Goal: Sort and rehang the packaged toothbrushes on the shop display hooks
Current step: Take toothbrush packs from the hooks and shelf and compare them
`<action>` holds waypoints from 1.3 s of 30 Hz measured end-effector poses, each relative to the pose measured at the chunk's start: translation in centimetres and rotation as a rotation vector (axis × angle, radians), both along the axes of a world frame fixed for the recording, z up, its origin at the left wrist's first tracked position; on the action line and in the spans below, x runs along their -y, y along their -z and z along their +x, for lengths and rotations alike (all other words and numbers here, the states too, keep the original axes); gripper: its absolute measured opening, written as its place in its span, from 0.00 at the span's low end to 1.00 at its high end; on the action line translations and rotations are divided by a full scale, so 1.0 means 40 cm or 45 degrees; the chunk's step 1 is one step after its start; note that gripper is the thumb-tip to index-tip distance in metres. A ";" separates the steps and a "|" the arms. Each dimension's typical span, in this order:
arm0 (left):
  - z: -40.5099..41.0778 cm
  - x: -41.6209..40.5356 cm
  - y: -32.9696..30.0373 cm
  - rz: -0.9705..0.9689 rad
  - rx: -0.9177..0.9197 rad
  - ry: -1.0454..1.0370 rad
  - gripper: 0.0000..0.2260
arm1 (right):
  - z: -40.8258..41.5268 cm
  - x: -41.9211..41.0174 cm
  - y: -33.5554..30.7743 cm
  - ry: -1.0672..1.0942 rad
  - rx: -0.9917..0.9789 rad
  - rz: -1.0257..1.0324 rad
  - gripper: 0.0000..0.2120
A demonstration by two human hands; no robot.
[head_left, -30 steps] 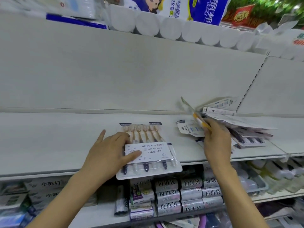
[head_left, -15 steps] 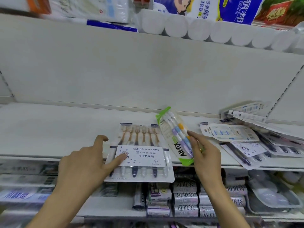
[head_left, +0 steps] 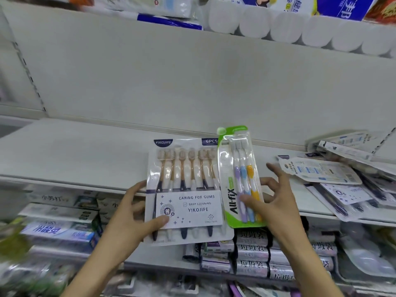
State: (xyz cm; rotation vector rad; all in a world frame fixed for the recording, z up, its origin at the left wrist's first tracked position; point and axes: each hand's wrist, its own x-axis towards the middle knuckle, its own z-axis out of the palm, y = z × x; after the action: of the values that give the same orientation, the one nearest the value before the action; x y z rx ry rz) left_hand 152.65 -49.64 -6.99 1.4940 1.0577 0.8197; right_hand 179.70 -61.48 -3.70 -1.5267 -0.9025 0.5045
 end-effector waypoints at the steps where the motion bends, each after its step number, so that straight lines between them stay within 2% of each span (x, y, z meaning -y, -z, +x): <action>1: 0.001 0.002 0.007 0.001 0.065 -0.012 0.40 | -0.004 -0.001 0.000 -0.058 0.003 -0.041 0.36; 4: 0.000 0.002 0.016 0.092 0.107 -0.078 0.35 | -0.022 -0.013 0.004 -0.158 0.011 -0.096 0.26; 11: -0.108 -0.025 0.014 0.132 0.171 -0.109 0.24 | -0.133 -0.053 -0.003 -0.103 -0.086 -0.027 0.12; 19: -0.366 -0.044 -0.002 0.134 0.280 -0.257 0.22 | -0.375 -0.132 -0.038 -0.248 -0.092 0.012 0.11; 33: -1.101 -0.028 0.033 0.145 0.336 -0.668 0.22 | -1.051 -0.285 -0.045 -0.588 -0.075 0.038 0.13; 39: -1.357 -0.013 0.038 0.153 0.379 -0.842 0.22 | -1.288 -0.345 -0.053 -0.728 -0.043 0.054 0.13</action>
State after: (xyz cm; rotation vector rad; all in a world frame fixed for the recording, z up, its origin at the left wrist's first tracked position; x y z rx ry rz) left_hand 98.38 -49.13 -8.49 1.0626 1.3030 1.5371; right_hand 128.19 -47.67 -1.57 -1.2050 -1.3186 0.9096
